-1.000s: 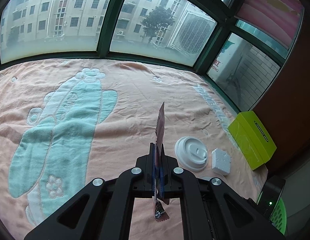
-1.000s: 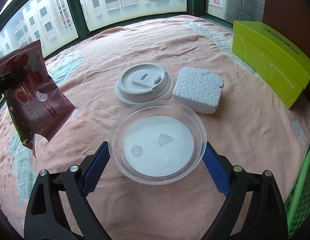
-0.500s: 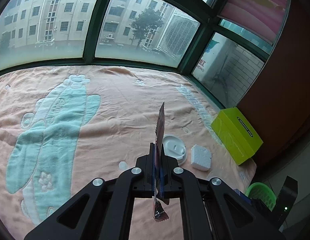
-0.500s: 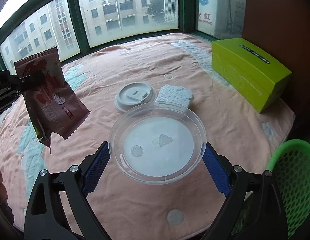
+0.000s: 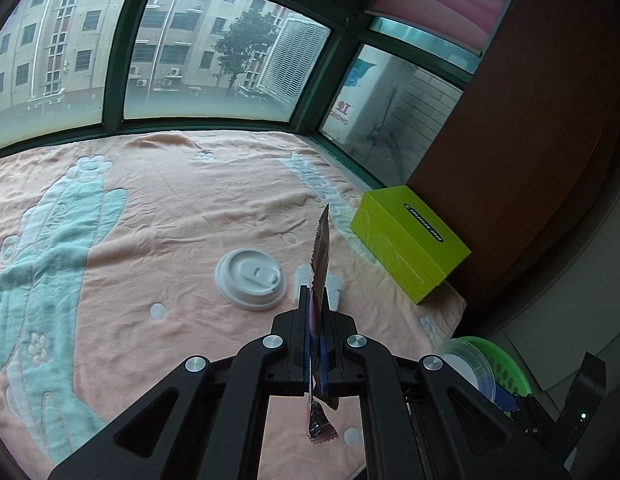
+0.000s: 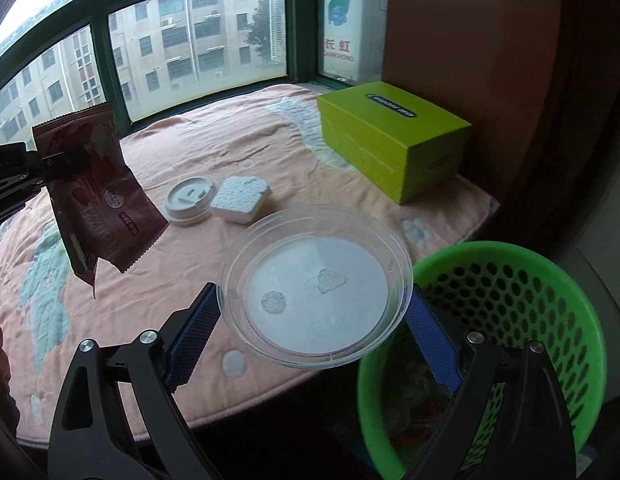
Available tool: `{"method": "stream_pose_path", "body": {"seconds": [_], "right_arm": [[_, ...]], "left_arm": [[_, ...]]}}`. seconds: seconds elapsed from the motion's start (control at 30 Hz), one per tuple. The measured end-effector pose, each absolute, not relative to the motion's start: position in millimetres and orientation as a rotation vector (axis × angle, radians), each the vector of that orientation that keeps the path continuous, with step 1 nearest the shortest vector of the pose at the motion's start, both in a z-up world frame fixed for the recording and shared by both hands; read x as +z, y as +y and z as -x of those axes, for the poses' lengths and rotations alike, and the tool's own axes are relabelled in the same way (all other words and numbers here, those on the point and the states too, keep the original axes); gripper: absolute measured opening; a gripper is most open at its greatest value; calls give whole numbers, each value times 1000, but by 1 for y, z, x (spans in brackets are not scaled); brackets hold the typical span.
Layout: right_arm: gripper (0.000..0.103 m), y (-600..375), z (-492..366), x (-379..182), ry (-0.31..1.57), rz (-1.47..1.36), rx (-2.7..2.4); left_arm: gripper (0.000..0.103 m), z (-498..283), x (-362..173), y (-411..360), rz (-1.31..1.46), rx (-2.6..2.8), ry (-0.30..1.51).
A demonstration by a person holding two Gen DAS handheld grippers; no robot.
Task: Collect trash
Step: 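Carry the plate and wrapper toward the green basket with both tools, then open the right tool over the basket while the left tool releases the wrapper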
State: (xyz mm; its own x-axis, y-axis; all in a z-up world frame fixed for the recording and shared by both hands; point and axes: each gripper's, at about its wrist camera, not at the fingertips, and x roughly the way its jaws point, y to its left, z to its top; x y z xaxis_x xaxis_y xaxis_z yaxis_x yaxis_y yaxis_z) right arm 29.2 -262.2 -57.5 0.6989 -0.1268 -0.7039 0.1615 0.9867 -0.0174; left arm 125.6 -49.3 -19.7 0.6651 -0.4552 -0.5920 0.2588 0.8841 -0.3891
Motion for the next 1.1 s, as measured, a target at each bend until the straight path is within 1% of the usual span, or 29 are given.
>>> {"method": "stream_pose_path", "body": {"seconds": [0.23, 0.57, 1.1], "right_arm": [[90, -300, 6, -50, 761, -84, -260], [91, -344, 40, -56, 763, -158, -358], [92, -372, 71, -46, 713, -160, -436]], "left_arm": [[3, -112, -12, -94, 248, -499, 737], [3, -96, -4, -141, 207, -600, 735], [3, -77, -4, -211, 132, -747, 767]]}}
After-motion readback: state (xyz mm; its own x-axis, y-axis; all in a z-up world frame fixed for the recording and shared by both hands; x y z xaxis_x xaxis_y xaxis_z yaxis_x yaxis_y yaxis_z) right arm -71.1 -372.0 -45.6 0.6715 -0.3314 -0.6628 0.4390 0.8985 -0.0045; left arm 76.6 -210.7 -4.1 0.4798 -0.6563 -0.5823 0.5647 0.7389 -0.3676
